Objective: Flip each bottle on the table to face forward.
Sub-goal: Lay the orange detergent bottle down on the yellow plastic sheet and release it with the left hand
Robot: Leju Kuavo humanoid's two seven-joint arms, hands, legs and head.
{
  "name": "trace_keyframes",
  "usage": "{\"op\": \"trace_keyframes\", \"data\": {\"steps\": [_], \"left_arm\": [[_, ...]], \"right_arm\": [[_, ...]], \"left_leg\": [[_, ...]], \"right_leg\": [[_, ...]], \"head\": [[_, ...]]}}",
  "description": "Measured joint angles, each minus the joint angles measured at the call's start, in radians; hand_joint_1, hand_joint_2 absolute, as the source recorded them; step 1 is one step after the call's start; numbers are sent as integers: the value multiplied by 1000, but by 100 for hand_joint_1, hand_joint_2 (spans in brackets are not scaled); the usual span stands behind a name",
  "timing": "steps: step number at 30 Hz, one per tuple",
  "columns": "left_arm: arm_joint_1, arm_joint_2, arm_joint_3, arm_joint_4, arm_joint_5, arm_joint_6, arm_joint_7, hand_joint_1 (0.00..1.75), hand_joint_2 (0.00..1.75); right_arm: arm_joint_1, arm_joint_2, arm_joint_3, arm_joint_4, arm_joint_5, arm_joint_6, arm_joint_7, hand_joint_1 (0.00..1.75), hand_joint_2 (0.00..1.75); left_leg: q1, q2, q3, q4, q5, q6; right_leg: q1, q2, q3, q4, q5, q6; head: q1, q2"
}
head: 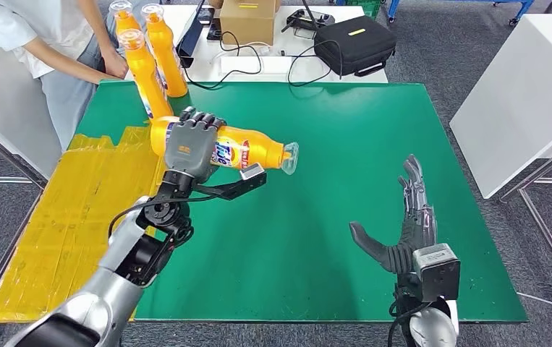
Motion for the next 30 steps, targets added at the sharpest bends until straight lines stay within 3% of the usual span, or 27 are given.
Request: {"op": "trace_keyframes", "data": {"steps": [5,10,16,20,25,29,30], "left_arm": [[-145,26,-21,312,12,-84,2,175,175],[-223,64,-8,491,31,-183,15,175,175],[-253,121,50,598,80,-240,89,175,175],[-259,165,112,638,122,-248,162,175,175],[-264,204,175,668,145,-245,195,175,175],[-264,218,228,684,185,-230,176,3,175],[-263,220,240,687,197,-227,164,0,175]], "right_arm": [[-7,-11,-6,-2,-19,41,6,0,175],[-15,-25,-10,-2,13,55,11,0,175],[-24,-33,-10,-3,32,63,19,0,175],[-39,-34,-10,-1,36,69,33,0,175],[-51,-34,-9,7,44,60,41,0,175],[-65,-34,-3,18,47,56,47,0,175],[-68,-34,-1,20,47,55,47,0,175]], "left_leg": [[0,2,0,0,0,0],[1,1,-1,0,1,0],[1,1,-1,0,1,0],[1,1,-1,0,1,-1],[1,1,-1,0,1,-1],[1,1,-1,0,1,-1],[1,1,-1,0,1,-1]], "right_leg": [[0,2,-1,1,1,0],[0,1,-1,1,0,-1],[0,1,-1,1,0,-1],[0,1,-1,1,0,-1],[0,1,-1,2,0,-1],[0,1,-1,1,0,-1],[0,1,-1,1,0,-1]], "head": [[0,0],[0,0],[0,0],[0,0],[0,0],[0,0],[0,0]]}}
